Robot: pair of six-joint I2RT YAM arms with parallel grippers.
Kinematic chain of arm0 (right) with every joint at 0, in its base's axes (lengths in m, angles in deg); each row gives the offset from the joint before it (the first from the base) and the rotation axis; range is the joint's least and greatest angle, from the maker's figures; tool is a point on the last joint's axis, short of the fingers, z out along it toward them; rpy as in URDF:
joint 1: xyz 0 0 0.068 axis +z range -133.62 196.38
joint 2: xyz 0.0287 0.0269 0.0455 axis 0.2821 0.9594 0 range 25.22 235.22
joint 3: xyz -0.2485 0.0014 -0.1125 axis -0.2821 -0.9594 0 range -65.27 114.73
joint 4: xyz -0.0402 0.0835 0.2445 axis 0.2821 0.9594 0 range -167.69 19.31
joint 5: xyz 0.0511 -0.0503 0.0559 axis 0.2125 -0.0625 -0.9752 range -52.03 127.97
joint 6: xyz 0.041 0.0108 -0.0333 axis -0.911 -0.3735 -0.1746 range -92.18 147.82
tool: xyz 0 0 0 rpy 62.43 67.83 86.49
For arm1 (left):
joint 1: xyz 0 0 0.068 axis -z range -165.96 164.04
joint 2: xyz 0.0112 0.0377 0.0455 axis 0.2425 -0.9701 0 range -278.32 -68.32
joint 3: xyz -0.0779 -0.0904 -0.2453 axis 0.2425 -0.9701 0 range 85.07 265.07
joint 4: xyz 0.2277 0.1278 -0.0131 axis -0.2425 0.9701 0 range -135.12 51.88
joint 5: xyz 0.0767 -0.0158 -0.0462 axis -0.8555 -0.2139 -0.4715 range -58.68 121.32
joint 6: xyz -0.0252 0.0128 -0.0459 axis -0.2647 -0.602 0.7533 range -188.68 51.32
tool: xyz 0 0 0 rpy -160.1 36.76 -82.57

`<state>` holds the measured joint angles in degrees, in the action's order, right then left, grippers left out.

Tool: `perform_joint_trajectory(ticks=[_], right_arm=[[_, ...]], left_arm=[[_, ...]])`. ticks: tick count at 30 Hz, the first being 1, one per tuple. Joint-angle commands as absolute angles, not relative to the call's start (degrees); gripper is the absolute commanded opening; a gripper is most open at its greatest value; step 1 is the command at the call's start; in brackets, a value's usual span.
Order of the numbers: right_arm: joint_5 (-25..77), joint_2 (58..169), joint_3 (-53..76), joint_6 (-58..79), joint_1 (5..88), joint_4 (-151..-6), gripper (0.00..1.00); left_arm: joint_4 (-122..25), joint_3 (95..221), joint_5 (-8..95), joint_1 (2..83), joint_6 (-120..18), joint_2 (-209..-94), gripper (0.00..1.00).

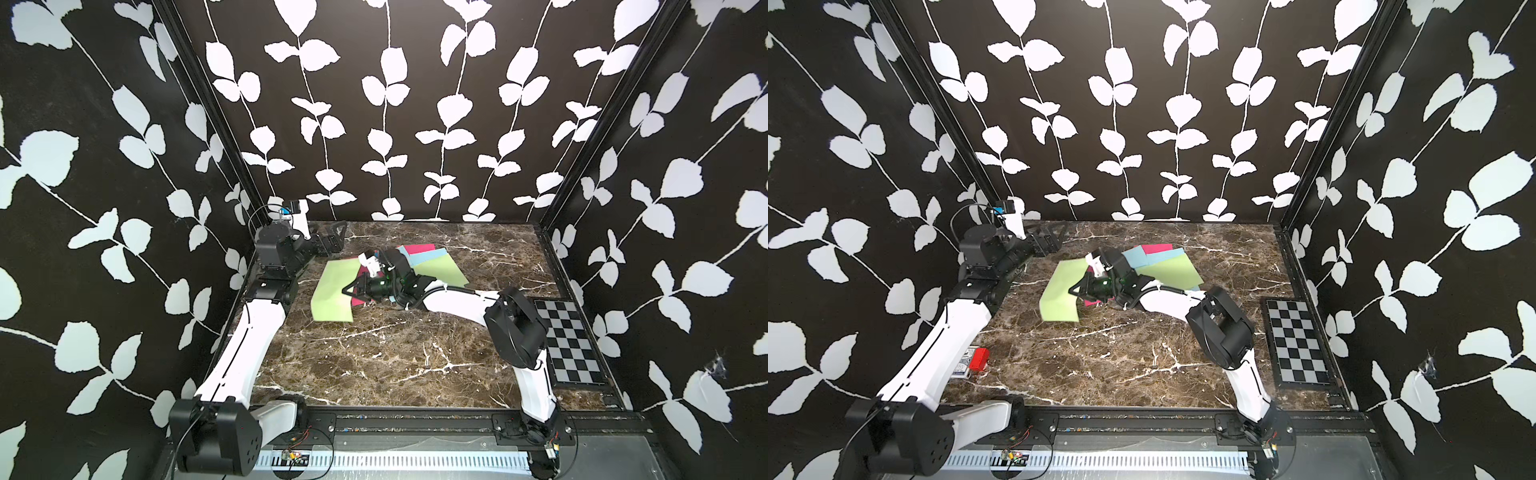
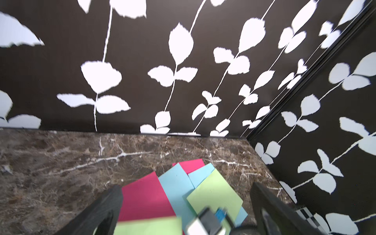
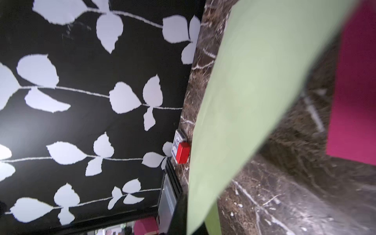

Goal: Sort the scattered colored papers by color
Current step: Place the colored paper at the center of the board.

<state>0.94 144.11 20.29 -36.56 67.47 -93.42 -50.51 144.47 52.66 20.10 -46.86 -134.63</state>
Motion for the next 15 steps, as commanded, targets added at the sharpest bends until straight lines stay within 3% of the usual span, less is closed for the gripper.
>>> perform_joint_trajectory(ticks=[1,11,15], right_arm=[[-2.6,145.2,17.2,-39.9,69.8,-100.1,0.0],[0.8,150.2,6.3,-53.0,74.5,-114.8,0.0],[3.0,150.0,3.7,-53.9,75.9,-114.1,0.0]], left_arm=[[-48.9,142.6,51.6,20.1,-47.2,-133.6,0.99],[-48.5,139.1,52.7,20.1,-45.9,-132.9,0.99],[-48.5,137.7,52.7,20.1,-44.6,-131.1,0.99]])
